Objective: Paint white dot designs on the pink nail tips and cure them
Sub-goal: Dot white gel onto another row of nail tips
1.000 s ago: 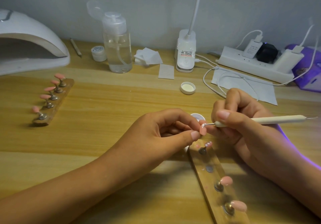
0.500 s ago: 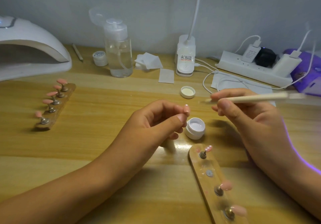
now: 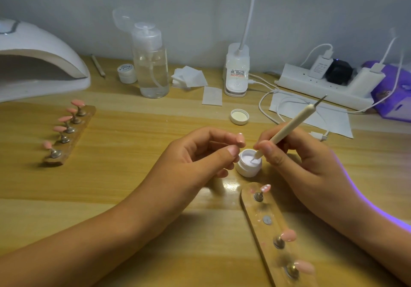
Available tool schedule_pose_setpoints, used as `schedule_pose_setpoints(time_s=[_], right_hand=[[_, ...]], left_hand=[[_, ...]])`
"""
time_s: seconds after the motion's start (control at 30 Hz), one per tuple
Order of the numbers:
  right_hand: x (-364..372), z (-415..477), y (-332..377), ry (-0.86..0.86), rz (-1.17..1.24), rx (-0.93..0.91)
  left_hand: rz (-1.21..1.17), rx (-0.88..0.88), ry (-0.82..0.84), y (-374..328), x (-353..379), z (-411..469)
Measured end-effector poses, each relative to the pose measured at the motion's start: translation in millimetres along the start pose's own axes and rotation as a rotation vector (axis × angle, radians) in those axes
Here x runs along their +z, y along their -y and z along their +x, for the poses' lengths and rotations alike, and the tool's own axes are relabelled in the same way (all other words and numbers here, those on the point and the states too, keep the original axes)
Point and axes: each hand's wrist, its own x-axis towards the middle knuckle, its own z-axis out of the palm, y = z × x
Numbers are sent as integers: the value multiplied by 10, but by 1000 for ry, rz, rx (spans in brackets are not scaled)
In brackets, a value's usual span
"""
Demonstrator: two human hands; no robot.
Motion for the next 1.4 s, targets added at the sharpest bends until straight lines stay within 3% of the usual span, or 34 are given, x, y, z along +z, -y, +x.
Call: schedule_pose_setpoints(time_s=[0.2,0.33,0.57,1.4], right_hand=[[-10,11,-1,-97,139,48],[-75,26,20,-215,401,79],[-88,4,21,-118,842,173],[-33,-3,146,-42,864,227]], left_hand=[[-22,-8,4,-7,12,0],[-15,-7,24,-13,11,-11],[14,6,105,19,15,-20],[60,-12,130,14,40,-28]])
